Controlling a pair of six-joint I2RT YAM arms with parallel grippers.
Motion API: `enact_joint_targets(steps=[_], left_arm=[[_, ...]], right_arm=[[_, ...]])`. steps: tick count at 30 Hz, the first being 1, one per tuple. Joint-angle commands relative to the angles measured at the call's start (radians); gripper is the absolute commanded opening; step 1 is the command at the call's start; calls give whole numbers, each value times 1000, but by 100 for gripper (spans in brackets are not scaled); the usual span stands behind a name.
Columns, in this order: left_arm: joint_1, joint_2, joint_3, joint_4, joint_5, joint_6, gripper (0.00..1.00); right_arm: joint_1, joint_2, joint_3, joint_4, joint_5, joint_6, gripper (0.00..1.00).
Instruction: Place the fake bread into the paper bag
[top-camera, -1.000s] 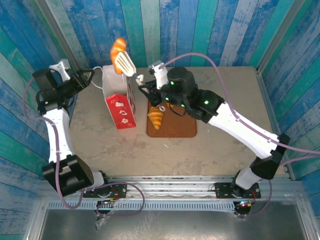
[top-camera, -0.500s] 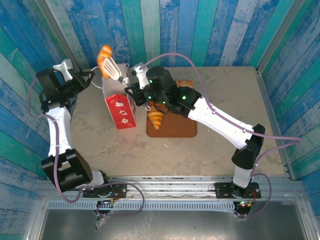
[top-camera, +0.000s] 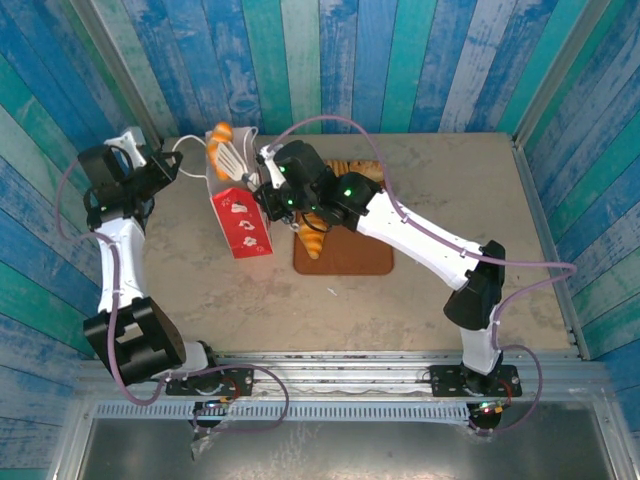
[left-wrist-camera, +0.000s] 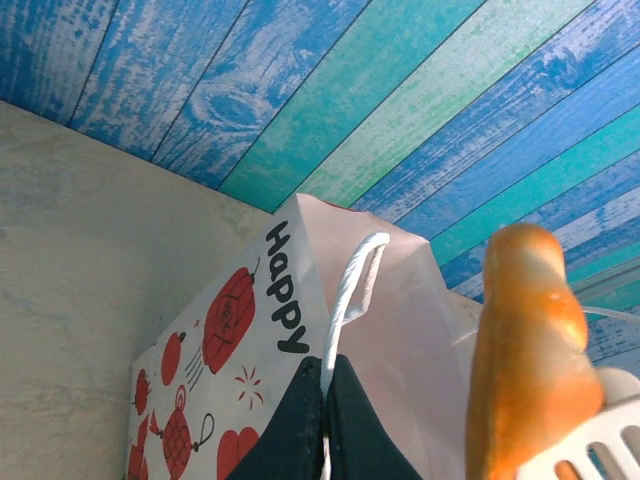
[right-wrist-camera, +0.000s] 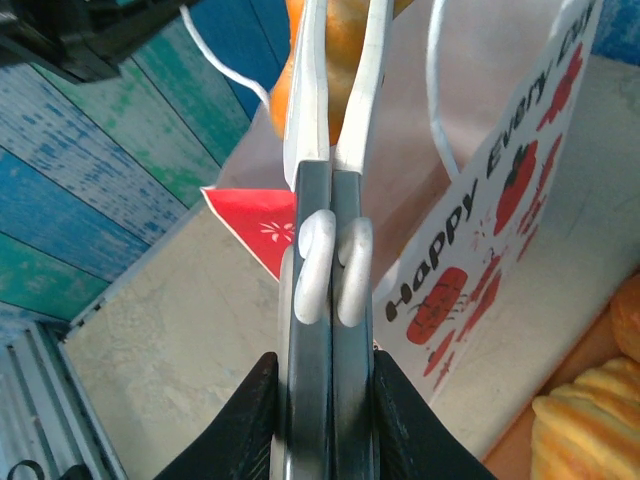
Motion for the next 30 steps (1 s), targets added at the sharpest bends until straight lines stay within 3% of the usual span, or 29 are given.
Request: enact_joint_targets(steps=[1, 16, 26, 30], left_arm=[[-3, -73, -10, -4, -29, 19, 5], [-2, -85, -24, -2, -70, 17, 6], [-3, -85, -24, -4, -66, 18, 5], [-2, -85, -23, -3, -67, 18, 5]], right_arm=[[7, -2, 44, -29, 58, 1, 8], [5, -11, 40, -118, 172, -30, 12], [5, -24, 24, -127, 180, -32, 37], [5, -22, 22, -127, 174, -29, 40]])
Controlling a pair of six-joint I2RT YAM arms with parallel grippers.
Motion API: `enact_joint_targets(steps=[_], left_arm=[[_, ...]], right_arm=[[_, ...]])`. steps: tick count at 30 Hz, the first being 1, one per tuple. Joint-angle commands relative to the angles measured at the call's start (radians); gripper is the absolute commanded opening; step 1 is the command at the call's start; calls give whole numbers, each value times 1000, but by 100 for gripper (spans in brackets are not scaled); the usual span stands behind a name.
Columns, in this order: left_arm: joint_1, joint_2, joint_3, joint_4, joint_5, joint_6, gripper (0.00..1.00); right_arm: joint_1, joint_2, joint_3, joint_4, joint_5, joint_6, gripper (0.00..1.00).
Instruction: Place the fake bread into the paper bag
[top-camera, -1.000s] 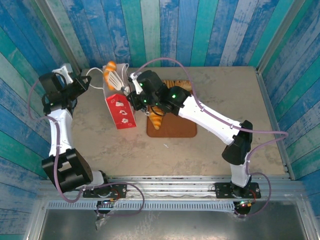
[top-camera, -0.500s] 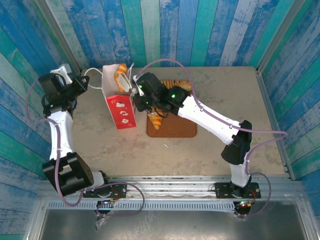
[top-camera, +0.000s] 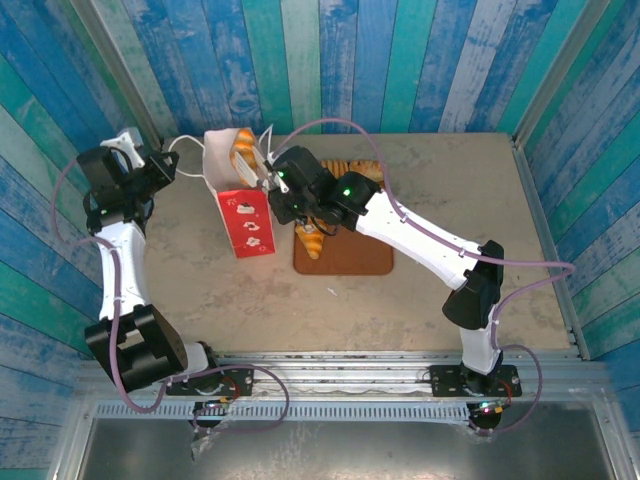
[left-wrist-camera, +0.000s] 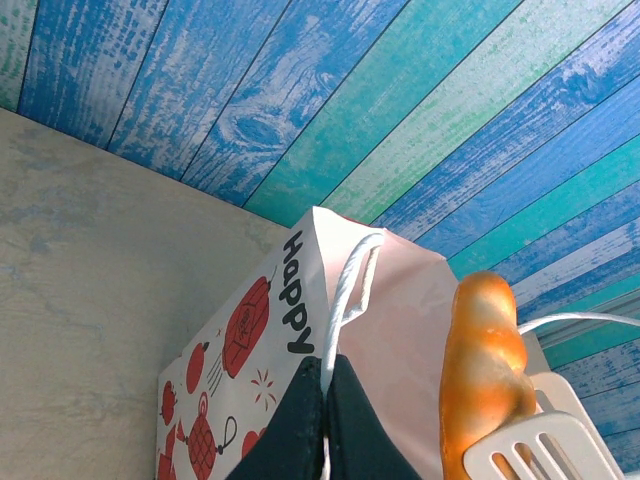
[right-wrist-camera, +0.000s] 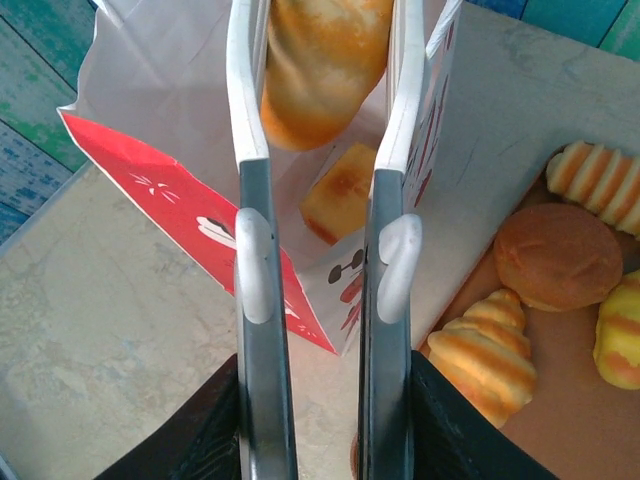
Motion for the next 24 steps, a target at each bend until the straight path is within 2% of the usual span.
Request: enact_joint_targets(steps=[1, 15, 24], left_arm=[[-2, -53, -9, -3, -5, 8, 5], [-3, -49, -15, 8, 15, 2, 5], [-2, -51, -17, 10, 17, -3, 5]], right_arm=[[6, -25, 17, 3, 19, -2, 41], [4, -28, 32, 5, 24, 6, 49], [5, -31, 40, 9, 13, 11, 49]])
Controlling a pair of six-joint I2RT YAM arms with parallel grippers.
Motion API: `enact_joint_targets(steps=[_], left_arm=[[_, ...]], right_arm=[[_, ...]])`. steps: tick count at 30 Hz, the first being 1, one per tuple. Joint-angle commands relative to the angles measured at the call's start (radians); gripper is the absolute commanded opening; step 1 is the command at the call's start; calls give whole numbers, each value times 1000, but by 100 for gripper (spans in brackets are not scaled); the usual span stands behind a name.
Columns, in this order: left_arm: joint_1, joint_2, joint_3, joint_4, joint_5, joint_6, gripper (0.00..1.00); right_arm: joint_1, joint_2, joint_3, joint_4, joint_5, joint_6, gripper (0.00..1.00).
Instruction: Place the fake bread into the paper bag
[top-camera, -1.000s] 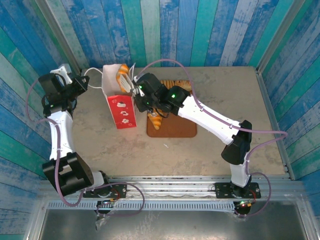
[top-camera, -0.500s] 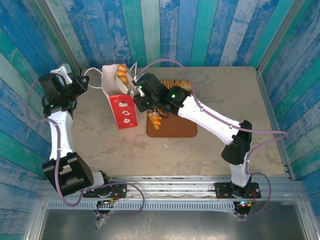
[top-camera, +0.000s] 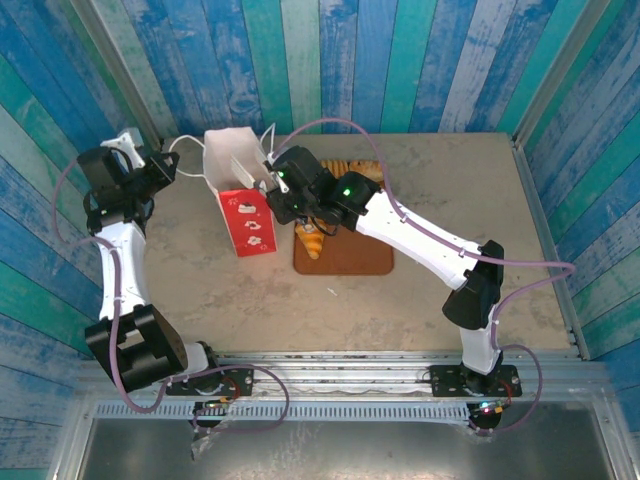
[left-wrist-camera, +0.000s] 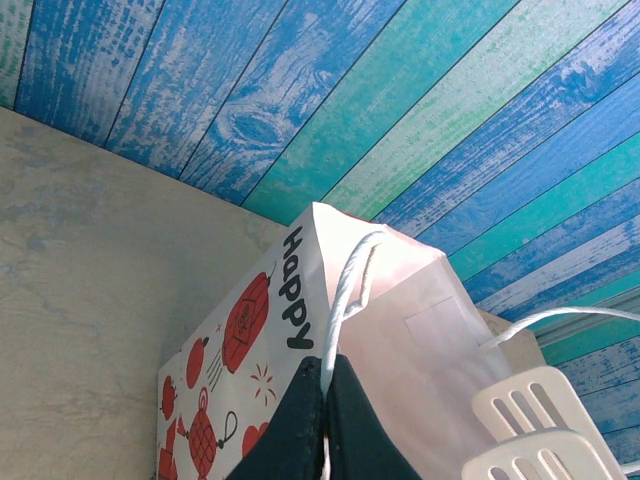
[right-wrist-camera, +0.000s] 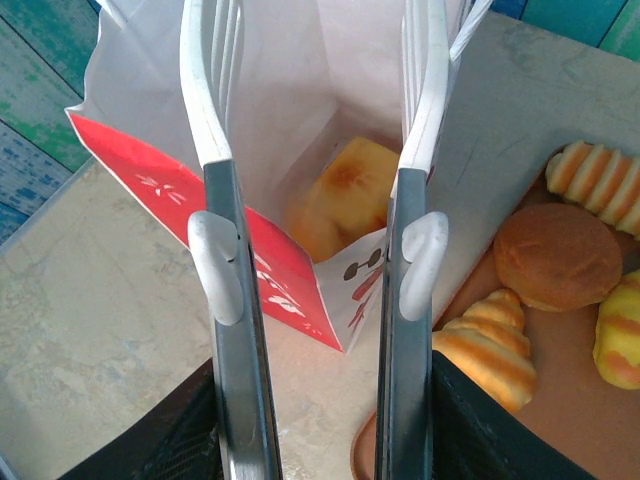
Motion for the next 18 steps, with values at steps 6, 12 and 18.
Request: enact_joint_targets(steps=[6, 12, 18], left_arm=[[-3, -53, -16, 20, 31, -15, 7], [-2, -53, -6, 30, 70, -38, 11], [-3, -53, 13, 37, 91, -72, 26]], right_arm=[[6, -41, 41, 48, -26, 22, 49], [5, -58, 71, 79, -66, 25, 49], [5, -114, 95, 137, -124, 29, 49]])
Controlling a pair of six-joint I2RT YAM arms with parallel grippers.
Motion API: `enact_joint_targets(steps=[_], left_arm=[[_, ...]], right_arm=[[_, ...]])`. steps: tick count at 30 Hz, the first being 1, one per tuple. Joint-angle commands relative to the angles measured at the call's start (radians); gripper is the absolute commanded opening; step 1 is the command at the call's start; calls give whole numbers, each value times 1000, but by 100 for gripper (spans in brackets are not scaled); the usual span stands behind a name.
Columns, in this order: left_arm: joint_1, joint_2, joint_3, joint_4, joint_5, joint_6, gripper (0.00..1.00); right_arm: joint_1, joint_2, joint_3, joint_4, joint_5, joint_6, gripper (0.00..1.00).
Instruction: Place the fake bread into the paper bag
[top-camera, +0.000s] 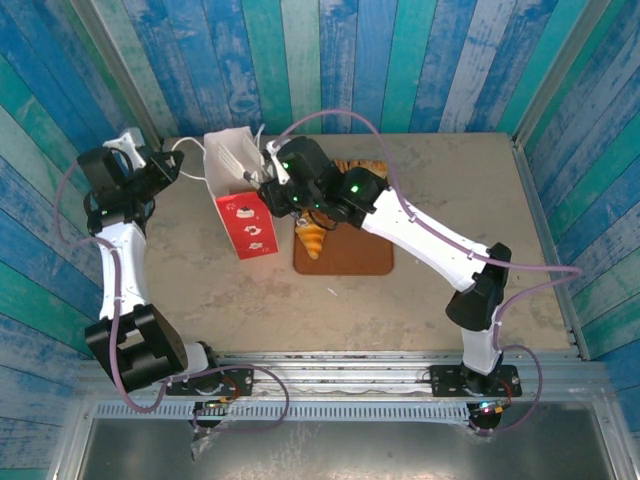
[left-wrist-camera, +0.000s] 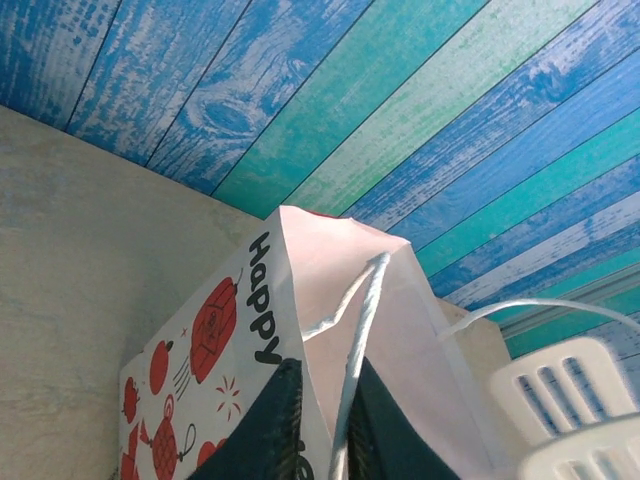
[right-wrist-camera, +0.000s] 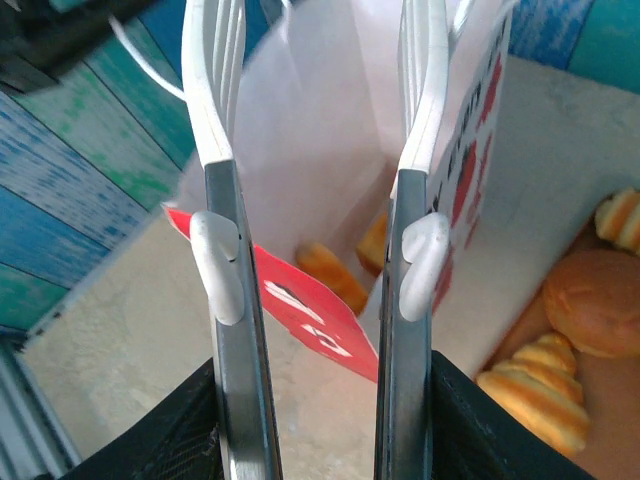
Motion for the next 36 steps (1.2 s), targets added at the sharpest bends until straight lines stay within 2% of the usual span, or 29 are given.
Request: enact_joint_targets(steps=[1, 5, 7, 12, 18, 25, 36], left_arm=[[-3, -53, 24, 14, 22, -20, 37], [-3, -84, 40, 12, -3, -42, 59], [-3, -94, 49, 8, -13, -48, 66], [-2, -134, 55, -15, -71, -44, 69], [0, -213, 22, -33, -108, -46, 78], [1, -331, -56, -136, -98, -26, 100], [-10, -490, -334, -141, -50, -99, 94]], right_arm=[[6, -96, 53, 95, -50, 11, 49], [6, -140, 67, 121, -73, 28, 48], [6, -171, 57, 134, -77, 31, 48], [2, -290, -34, 156, -34, 15, 49], [-34, -478, -267, 153, 59, 34, 50], [-119, -651, -536, 106, 58, 131, 50], [-152, -716, -851, 77, -35, 273, 51]])
